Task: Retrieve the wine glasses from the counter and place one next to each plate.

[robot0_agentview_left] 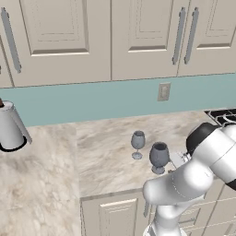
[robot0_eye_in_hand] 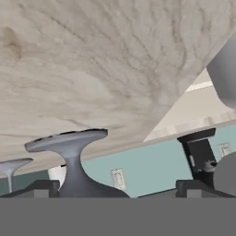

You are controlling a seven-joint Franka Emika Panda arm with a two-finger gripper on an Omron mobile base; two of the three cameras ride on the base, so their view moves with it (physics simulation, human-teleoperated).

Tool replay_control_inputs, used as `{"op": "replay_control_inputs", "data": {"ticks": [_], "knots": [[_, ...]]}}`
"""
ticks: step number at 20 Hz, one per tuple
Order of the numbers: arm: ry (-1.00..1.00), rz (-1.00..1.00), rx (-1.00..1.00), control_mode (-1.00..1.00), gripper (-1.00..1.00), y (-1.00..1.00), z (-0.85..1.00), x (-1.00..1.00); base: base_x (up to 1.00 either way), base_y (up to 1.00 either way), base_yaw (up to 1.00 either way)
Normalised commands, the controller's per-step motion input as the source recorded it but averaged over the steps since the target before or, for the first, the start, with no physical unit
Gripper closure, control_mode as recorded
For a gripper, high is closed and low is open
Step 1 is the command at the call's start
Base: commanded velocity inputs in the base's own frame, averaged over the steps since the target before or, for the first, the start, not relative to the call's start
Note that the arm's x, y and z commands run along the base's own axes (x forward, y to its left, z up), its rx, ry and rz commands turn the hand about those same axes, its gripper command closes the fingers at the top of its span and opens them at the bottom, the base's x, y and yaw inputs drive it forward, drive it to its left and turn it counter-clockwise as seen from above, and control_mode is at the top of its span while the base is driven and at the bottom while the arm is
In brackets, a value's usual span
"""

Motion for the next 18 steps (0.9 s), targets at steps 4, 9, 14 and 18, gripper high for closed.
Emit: {"op": "replay_control_inputs", "data": {"ticks": [4,9,14,18], "knots": [[0.00,-0.04,0.00,-1.00,-1.00,0.03,0.00,0.18,0.00,0.00,0.00],[0.00,-0.04,0.00,-1.00,-1.00,0.06,-0.02,0.12,0.00,0.00,0.00],[0.01,-0.04,-0.01,-1.00,-1.00,0.26,-0.16,0.04,0.00,0.00,0.00],[0.00,-0.04,-0.01,-1.00,-1.00,0.37,-0.09,0.03,0.00,0.00,0.00]]}}
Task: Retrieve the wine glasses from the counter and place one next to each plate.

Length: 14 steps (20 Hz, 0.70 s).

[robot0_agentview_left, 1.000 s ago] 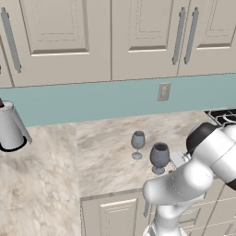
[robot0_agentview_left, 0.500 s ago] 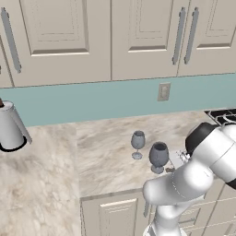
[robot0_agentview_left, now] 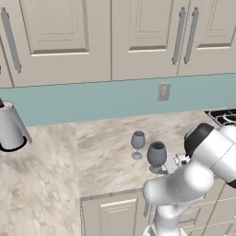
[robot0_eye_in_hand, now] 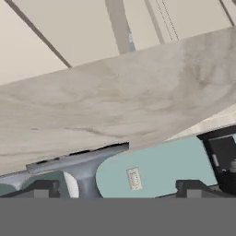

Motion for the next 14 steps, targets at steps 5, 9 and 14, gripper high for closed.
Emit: {"op": "replay_control_inputs", "data": {"ticks": [5,9,14], "knots": [[0.00,-0.09,0.00,-1.00,-1.00,0.45,-0.04,0.11,0.00,0.00,0.00],[0.00,-0.11,0.00,-1.00,-1.00,0.37,0.00,0.19,0.00,0.00,0.00],[0.00,-0.03,0.00,-1.00,1.00,0.07,0.00,0.06,0.00,0.00,0.00]]}}
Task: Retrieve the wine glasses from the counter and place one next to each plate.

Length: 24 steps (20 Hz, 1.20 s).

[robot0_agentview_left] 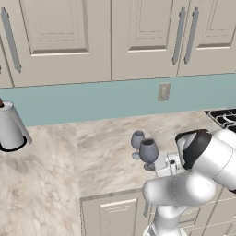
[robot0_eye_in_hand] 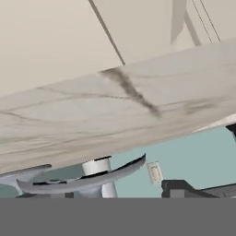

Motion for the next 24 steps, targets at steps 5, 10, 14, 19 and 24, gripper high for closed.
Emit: {"op": "replay_control_inputs", "data": {"ticks": [5,10,14,19,24], "knots": [[-0.09,0.00,0.00,-1.00,1.00,0.00,0.24,-0.09,0.00,0.00,0.00],[-0.04,-0.01,0.00,-1.00,1.00,0.00,0.80,-0.43,0.00,0.00,0.00],[0.00,-0.06,0.03,-1.00,1.00,0.00,1.00,-0.73,0.00,0.00,0.00],[0.00,-0.09,0.00,-1.00,1.00,0.02,0.94,-0.42,0.00,0.00,0.00],[0.00,-0.10,-0.03,-1.00,1.00,0.18,0.62,-0.01,0.00,0.00,0.00]]}}
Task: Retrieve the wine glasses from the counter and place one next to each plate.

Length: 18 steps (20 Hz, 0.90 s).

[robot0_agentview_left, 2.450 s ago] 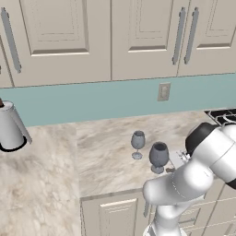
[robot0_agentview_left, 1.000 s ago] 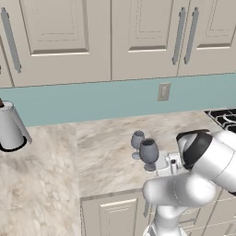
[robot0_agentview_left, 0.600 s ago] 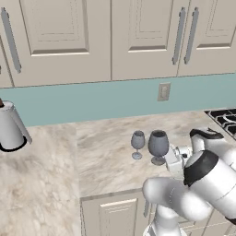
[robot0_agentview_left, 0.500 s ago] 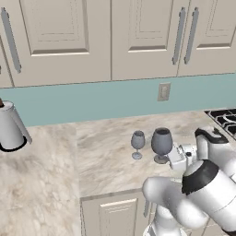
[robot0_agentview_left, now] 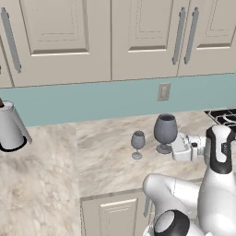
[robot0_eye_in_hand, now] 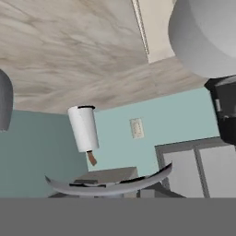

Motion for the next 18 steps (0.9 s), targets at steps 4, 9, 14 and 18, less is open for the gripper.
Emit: {"op": "replay_control_inputs", "data": {"ticks": [4,9,14,18], "knots": [[-0.13,-0.03,-0.02,-1.00,1.00,0.00,0.21,-0.13,0.00,0.00,0.00],[0.00,0.00,0.00,-1.00,1.00,0.00,0.00,0.00,0.00,0.00,0.00],[0.00,0.00,0.00,-1.00,1.00,0.00,0.00,0.00,0.00,0.00,0.00],[0.00,0.00,0.00,-1.00,1.00,0.00,0.00,0.00,0.00,0.00,0.00]]}}
